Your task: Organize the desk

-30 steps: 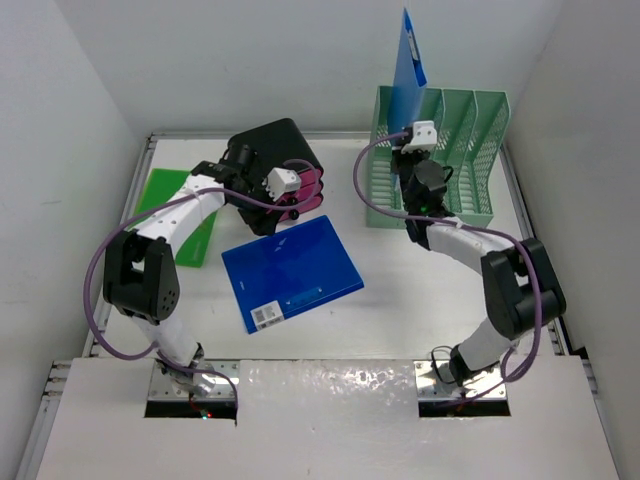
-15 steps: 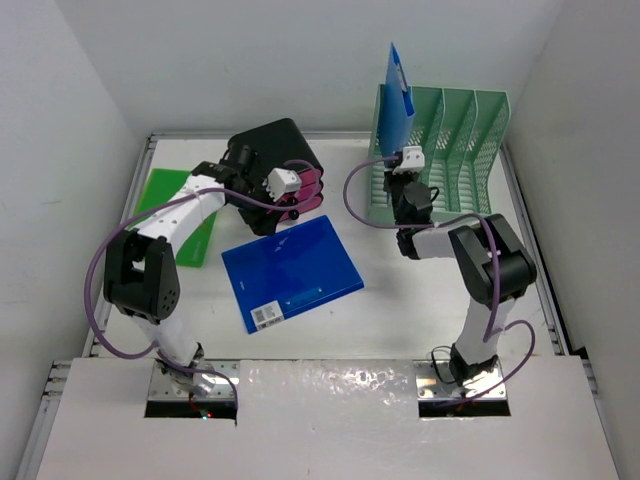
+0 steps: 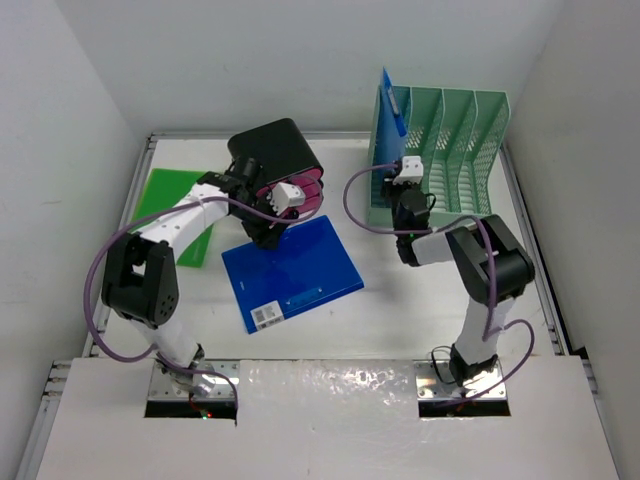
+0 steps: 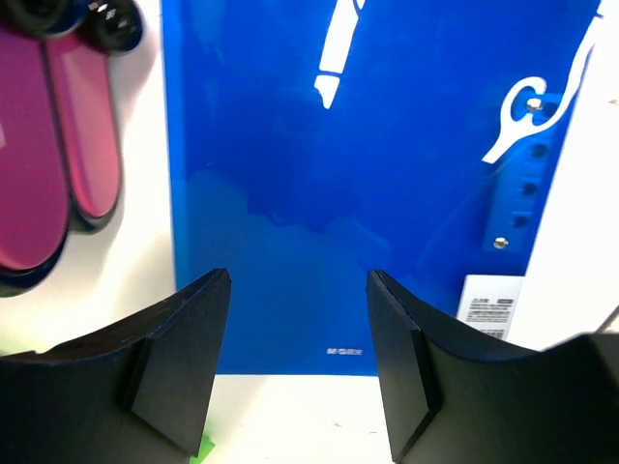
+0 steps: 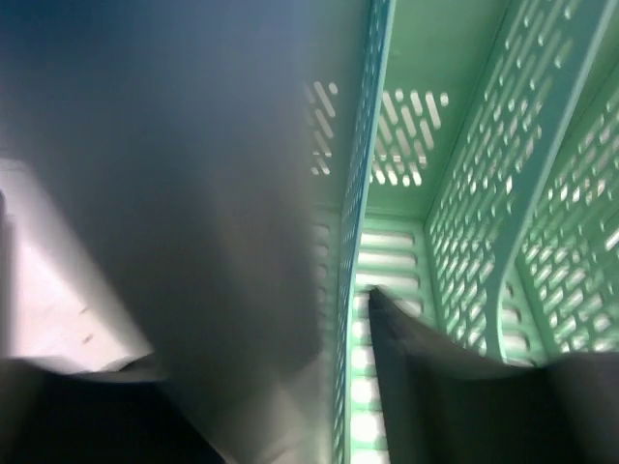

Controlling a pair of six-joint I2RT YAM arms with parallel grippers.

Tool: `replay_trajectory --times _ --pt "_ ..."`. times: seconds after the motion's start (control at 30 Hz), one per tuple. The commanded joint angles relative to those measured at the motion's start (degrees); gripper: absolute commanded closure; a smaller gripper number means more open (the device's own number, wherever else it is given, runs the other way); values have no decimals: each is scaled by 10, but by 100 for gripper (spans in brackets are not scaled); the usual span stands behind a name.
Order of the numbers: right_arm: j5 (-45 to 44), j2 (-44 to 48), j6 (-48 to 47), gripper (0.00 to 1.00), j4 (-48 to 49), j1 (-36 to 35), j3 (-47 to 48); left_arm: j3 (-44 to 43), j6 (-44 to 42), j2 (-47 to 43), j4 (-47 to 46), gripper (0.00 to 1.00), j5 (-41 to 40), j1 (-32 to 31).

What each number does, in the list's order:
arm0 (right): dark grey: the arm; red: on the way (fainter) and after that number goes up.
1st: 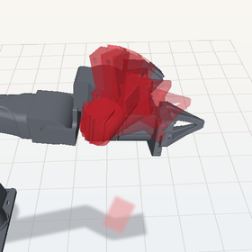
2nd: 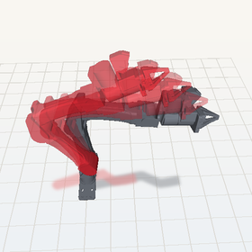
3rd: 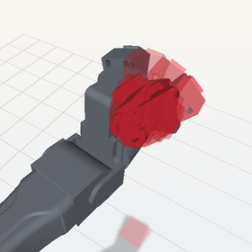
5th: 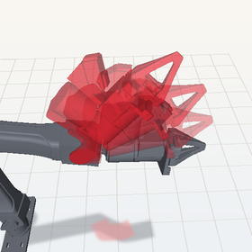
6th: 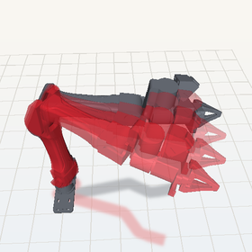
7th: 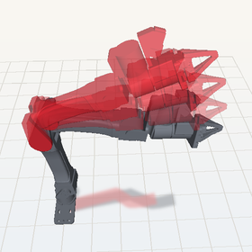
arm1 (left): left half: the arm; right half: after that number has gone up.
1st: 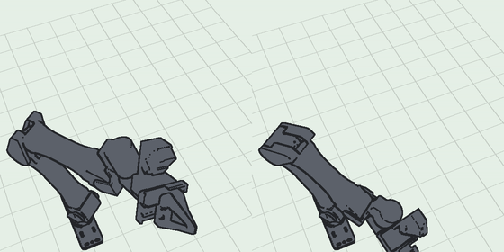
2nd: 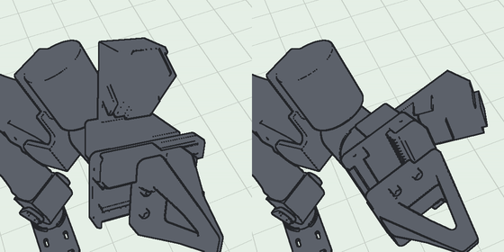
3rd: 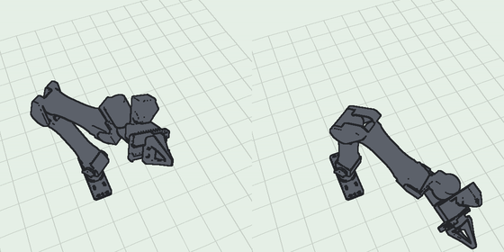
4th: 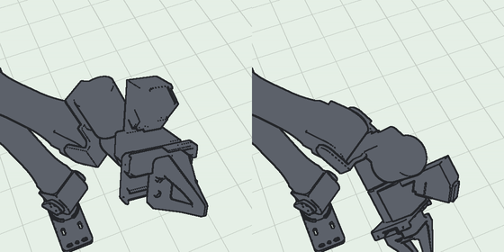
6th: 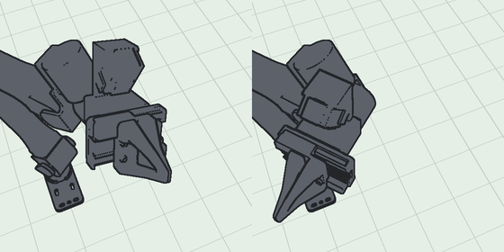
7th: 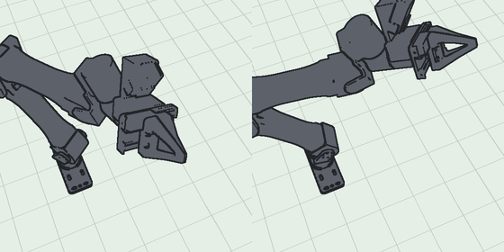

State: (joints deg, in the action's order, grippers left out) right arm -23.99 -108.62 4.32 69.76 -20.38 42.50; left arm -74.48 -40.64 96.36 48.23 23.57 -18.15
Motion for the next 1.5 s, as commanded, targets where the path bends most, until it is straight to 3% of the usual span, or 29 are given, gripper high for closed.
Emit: replay_trajectory --times 0.0,0.03,0.1,0.13,0.27,0.5,0.63,0.77,0.9,0.97,1.2,1.47 --pt "-4 92 28 46 -51 -10 -14 6 -12 -42 -6 43 24 -14" --pt "-6 112 37 35 -79 -10 -21 7 -10 -43 -6 43 24 -14" --pt "-11 172 65 27 -131 -10 -30 7 -6 -42 -6 43 30 -14" --pt "0 202 76 20 -202 -10 -16 4 -1 -41 -5 43 31 -15" --pt "22 252 125 10 -370 -11 16 -7 7 -41 3 43 30 -21" --pt "9 437 192 9 -579 -62 -65 13 17 -85 5 43 31 -36" --pt "76 487 249 10 -599 -91 -163 32 22 -100 15 43 20 -48" --pt "185 462 268 12 -574 -96 -201 61 25 -111 29 43 24 -64" --pt "243 351 221 17 -682 -102 -105 101 42 -122 4 43 -2 -80" --pt "308 293 200 19 -690 -103 -86 132 75 -136 -31 44 -35 -80" --pt "373 235 241 36 -604 -104 -95 204 71 -201 -87 43 -45 -93" --pt "373 224 251 38 -614 -127 -107 239 69 -196 -113 43 -48 -118"
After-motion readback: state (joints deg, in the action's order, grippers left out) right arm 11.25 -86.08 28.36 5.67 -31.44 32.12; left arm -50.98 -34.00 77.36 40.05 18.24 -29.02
